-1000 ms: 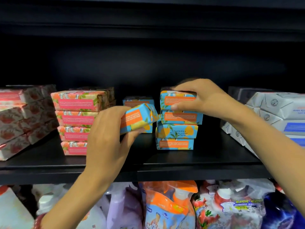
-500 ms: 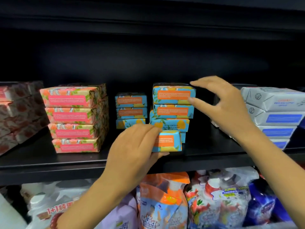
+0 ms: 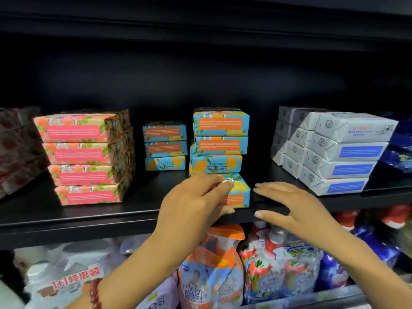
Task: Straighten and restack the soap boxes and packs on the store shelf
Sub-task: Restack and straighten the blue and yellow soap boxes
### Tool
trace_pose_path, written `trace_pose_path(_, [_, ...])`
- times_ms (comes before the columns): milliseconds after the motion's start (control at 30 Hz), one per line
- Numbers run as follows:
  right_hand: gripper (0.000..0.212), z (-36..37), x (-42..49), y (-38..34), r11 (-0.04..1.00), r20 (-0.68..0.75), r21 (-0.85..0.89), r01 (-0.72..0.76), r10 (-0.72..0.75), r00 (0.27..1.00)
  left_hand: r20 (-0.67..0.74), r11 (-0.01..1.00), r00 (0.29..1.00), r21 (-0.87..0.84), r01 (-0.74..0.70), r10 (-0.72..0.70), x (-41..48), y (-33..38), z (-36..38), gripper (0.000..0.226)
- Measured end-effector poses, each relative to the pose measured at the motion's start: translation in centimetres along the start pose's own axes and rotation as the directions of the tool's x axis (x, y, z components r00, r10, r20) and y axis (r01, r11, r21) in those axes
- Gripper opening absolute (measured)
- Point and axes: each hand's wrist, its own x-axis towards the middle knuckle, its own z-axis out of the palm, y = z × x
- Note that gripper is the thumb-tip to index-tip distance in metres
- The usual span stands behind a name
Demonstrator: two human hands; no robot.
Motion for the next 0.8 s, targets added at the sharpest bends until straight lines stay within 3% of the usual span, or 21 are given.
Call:
trace_pose_path(100, [0.074,0.1,-0.1,-0.3,1.000,-0.028,-0.005,-0.015,0.014,1.000,-0.014,0.996,0.997,-0.057,0.072,-0.073,0.0,0.1,0.0,0.026])
trace_pose_path(333, [0.079,0.2,-0.3,-0.4,0.998,-0.003,-0.067,-0.013,0.013,1.000,0.060,0.988,0.987,-0.050,0.149,-0.146,1.1,0.5,-0.4,0.024])
trace_pose_path(533, [0.079,0.1,-0.4,-0.4,0.997,0.011,-0.075,-0.013,0.014,1.000,0.122,0.962,0.957,-0.034,0.270,-0.264,2.1,0.3,-0.1,0.030])
trace_pose_path(800, [0.075,0.2,-0.4,-0.5,0.997,-0.017,-0.070,-0.021,0.020,1.000,0.193,0.951,0.934,-0.011,0.310,-0.302,2.9,-0.6,0.8,0.035])
